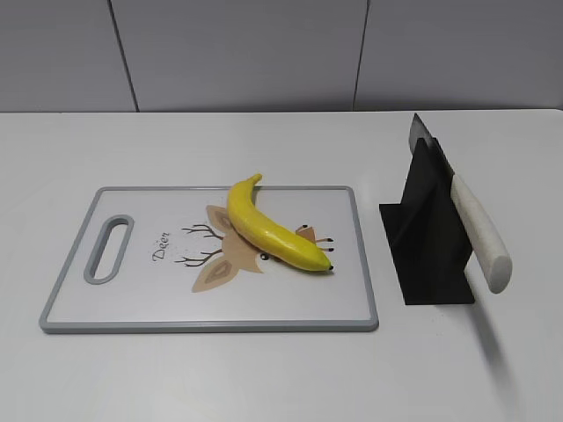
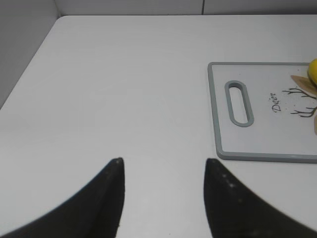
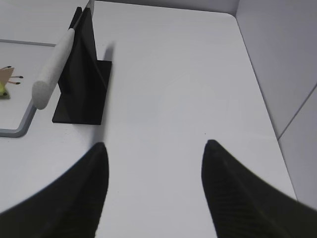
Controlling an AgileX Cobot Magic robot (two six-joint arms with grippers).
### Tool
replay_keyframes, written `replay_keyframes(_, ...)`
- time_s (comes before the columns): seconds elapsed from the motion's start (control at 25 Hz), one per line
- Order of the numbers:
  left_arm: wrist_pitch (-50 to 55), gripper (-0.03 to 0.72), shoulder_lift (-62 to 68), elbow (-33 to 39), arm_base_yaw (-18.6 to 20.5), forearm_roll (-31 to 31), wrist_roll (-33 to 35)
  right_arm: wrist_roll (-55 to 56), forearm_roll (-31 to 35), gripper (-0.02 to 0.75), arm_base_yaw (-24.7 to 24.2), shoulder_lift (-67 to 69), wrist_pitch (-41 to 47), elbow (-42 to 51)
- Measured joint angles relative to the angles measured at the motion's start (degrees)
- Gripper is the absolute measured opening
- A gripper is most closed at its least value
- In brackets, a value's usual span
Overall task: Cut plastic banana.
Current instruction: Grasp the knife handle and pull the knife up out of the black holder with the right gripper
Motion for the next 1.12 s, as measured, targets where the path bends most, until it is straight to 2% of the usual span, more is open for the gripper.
replay_keyframes(1.12,0.0,0.502,0.0,0.0,0.0,0.0,0.0,0.0,0.0,0.468,0.0,0.0,0.0,0.0)
